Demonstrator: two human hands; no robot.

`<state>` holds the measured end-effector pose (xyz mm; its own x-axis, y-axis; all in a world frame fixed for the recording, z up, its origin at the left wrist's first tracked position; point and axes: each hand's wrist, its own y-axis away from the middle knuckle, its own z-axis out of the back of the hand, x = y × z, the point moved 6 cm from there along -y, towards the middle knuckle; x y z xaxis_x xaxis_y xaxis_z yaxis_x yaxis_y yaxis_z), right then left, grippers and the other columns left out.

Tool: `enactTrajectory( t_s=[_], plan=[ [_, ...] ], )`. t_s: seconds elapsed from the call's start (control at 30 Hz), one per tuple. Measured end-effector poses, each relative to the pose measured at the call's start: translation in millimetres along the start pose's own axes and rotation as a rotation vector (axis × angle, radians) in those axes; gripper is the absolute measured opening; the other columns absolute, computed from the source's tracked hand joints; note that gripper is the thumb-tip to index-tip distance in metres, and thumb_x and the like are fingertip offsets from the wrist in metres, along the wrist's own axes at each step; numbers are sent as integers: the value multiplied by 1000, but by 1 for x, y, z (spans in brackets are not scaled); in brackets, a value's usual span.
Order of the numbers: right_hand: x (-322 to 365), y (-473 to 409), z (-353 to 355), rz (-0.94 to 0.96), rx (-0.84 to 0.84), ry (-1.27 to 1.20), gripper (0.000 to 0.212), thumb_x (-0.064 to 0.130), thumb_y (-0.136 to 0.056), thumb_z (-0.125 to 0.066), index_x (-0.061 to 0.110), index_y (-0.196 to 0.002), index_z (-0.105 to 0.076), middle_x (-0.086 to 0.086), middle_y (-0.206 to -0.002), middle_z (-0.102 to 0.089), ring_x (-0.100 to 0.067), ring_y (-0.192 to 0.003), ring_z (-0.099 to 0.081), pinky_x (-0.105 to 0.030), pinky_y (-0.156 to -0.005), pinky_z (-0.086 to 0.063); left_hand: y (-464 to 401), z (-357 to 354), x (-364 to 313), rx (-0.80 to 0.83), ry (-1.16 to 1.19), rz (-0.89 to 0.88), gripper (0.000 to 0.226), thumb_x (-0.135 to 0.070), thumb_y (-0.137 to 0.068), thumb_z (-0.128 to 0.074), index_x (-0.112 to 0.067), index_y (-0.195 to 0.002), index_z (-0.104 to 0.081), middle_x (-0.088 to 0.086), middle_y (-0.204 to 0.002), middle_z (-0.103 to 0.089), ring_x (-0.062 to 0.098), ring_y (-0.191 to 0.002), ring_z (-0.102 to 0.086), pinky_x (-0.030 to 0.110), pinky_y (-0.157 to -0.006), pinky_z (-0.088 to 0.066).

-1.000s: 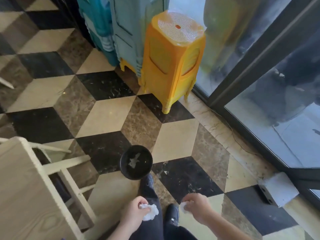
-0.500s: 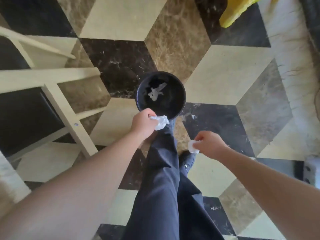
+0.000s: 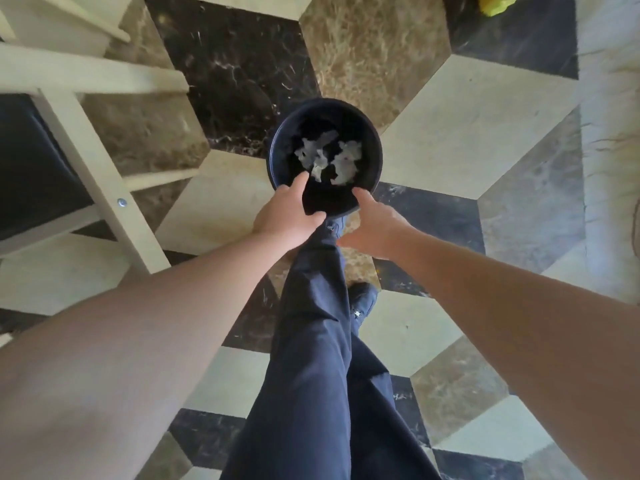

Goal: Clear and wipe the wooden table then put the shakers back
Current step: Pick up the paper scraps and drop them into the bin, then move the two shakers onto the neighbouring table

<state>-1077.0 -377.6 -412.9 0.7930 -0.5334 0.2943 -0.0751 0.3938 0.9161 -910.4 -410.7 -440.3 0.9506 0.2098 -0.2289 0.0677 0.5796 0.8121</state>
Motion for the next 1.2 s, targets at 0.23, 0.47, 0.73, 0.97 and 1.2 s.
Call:
enactTrajectory(
  t_s=[0.23, 0.47, 0.73, 0.97, 1.2],
  plan=[
    [-39, 101, -3, -69, -29, 94, 41, 26, -90, -59, 21, -130, -53, -5, -123, -61, -23, -94, -56, -30, -75, -47, 88, 19, 0, 143, -73, -3, 52, -37, -92, -54, -28, -143, -42, 7, -132, -63, 33, -114, -62, 42, -89, -53],
    [-80, 247, -26, -119, -64, 105, 25, 22, -90, -52, 11, -111, -62, -10, -107, -66, -30, -94, -64, -41, -83, -59, 221, 15, -43, 56, 153, -114, 20, -24, -97, -52, -22, -111, -66, 1, -111, -70, 12, -76, -56, 25, -62, -38],
    [-118, 376, -106, -64, -84, 135, 32, 33, -88, -55, 22, -118, -61, -5, -117, -65, -28, -105, -61, -31, -83, -47, 405, -52, 1, -23, 5, -124, 19, -25, -92, -51, -19, -92, -69, 4, -100, -69, 32, -97, -64, 42, -83, -54],
    [-131, 434, -181, -16, 101, 190, 44, 52, -79, -35, 20, -97, -60, -1, -102, -63, -25, -101, -58, -37, -97, -46, 449, -32, 49, -67, 192, 5, 24, -25, -89, -53, -21, -88, -77, -5, -96, -75, 20, -95, -67, 35, -89, -54],
    [-129, 433, -185, -9, 77, 226, 38, 29, -100, -51, 9, -129, -63, -1, -110, -67, -16, -82, -52, -23, -81, -41, 490, -45, 91, -29, 142, 116, 27, -23, -90, -51, -24, -95, -77, -8, -104, -76, 17, -102, -67, 30, -91, -53]
  ],
)
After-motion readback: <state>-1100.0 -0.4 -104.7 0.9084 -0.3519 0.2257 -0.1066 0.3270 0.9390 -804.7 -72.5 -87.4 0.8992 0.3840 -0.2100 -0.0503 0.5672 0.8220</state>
